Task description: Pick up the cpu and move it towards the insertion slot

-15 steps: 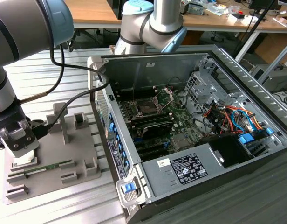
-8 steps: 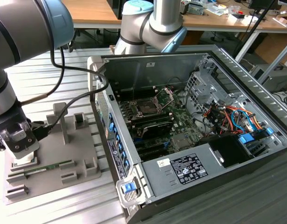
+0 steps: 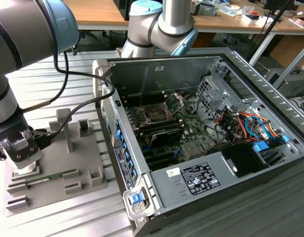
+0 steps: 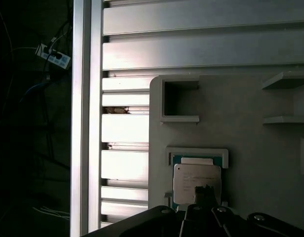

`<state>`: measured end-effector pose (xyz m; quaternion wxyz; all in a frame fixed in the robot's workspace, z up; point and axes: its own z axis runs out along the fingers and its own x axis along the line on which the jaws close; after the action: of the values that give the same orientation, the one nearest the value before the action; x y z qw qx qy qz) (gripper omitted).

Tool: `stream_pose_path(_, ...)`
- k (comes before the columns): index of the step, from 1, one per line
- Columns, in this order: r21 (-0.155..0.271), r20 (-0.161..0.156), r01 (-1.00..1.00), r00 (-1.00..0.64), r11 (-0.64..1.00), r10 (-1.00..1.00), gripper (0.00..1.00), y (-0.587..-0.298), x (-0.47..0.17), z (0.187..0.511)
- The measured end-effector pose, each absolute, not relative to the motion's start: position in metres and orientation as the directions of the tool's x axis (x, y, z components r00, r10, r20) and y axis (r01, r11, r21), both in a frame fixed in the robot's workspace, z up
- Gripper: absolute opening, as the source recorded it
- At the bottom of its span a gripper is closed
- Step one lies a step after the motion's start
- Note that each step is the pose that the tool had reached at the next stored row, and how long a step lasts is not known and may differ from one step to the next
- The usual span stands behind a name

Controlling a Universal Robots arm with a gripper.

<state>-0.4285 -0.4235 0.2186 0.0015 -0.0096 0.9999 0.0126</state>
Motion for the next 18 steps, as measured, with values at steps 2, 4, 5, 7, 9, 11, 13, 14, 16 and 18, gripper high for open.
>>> stream_pose_path(2, 0.025, -0.003, -0.019, -1.000, 0.999, -0.019, 0.11, -0.4235, -0.4285, 0.2186)
stream_pose_path(4, 0.025, -0.003, -0.019, -1.000, 0.999, -0.019, 0.17, -0.4235, -0.4285, 0.2186)
stream_pose_path(5, 0.025, -0.003, -0.019, -1.000, 0.999, -0.019, 0.24, -0.4235, -0.4285, 0.2186)
stream_pose_path(7, 0.025, -0.003, -0.019, -1.000, 0.999, -0.019, 0.29, -0.4235, -0.4285, 0.2185)
stream_pose_path(9, 0.025, -0.003, -0.019, -1.000, 0.999, -0.019, 0.42, -0.4235, -0.4285, 0.2185)
stream_pose_path(11, 0.025, -0.003, -0.019, -1.000, 0.999, -0.019, 0.54, -0.4235, -0.4285, 0.2185)
stream_pose_path(13, 0.025, -0.003, -0.019, -1.000, 0.999, -0.019, 0.60, -0.4235, -0.4285, 0.2185)
stream_pose_path(14, 0.025, -0.003, -0.019, -1.000, 0.999, -0.019, 0.60, -0.4235, -0.4285, 0.2185)
stream_pose_path(16, 0.025, -0.003, -0.019, -1.000, 0.999, -0.019, 0.60, -0.4235, -0.4285, 0.2185)
stream_pose_path(18, 0.025, -0.004, -0.019, -1.000, 0.999, -0.019, 0.60, -0.4235, -0.4285, 0.2176)
